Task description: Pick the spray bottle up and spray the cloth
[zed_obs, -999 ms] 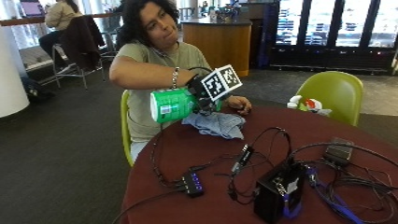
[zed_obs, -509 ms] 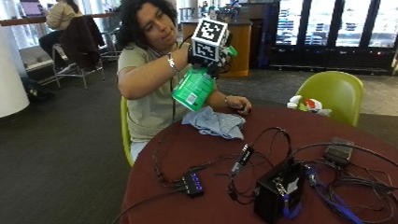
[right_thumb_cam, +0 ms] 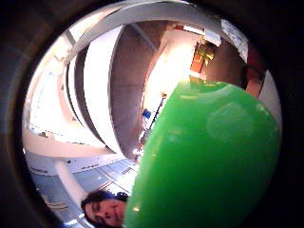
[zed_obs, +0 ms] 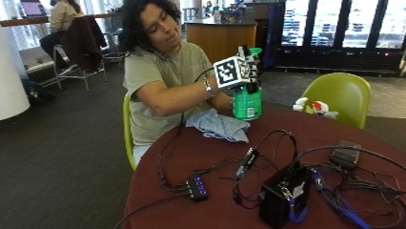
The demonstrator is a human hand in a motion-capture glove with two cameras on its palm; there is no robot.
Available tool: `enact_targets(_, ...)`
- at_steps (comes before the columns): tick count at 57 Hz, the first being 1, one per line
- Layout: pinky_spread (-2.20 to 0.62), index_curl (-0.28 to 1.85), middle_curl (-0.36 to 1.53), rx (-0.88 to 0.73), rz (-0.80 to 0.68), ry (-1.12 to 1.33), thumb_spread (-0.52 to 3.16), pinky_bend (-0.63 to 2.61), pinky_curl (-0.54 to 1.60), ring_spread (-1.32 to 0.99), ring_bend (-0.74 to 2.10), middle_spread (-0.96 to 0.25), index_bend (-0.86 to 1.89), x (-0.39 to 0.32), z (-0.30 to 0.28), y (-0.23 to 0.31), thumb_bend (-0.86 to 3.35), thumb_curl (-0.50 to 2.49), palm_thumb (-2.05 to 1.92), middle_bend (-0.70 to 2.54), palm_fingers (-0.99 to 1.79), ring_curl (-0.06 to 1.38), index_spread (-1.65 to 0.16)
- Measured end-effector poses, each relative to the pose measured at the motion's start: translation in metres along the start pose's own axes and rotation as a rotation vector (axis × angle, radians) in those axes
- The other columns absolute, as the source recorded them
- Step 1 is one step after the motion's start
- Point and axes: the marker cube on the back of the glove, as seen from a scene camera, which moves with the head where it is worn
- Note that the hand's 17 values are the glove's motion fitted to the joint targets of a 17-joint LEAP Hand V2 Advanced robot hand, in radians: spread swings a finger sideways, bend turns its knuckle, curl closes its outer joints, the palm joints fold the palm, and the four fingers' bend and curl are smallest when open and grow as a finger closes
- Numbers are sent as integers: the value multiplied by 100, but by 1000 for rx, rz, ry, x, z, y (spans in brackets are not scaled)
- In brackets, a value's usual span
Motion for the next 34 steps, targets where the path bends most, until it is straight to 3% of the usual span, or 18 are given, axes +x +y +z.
enact_targets(13, -22, 61, 53, 4, 56, -48, 44, 41, 41, -15, 55, -14, 21, 50, 43, -27, -3, 75, 104, 59, 132, 48, -21)
enact_targets(34, -25, 62, 53, 88, 39, 28, 39, 41, 41, -17, 56, -15, 23, 63, 62, -63, -3, 76, 103, 58, 134, 48, -22)
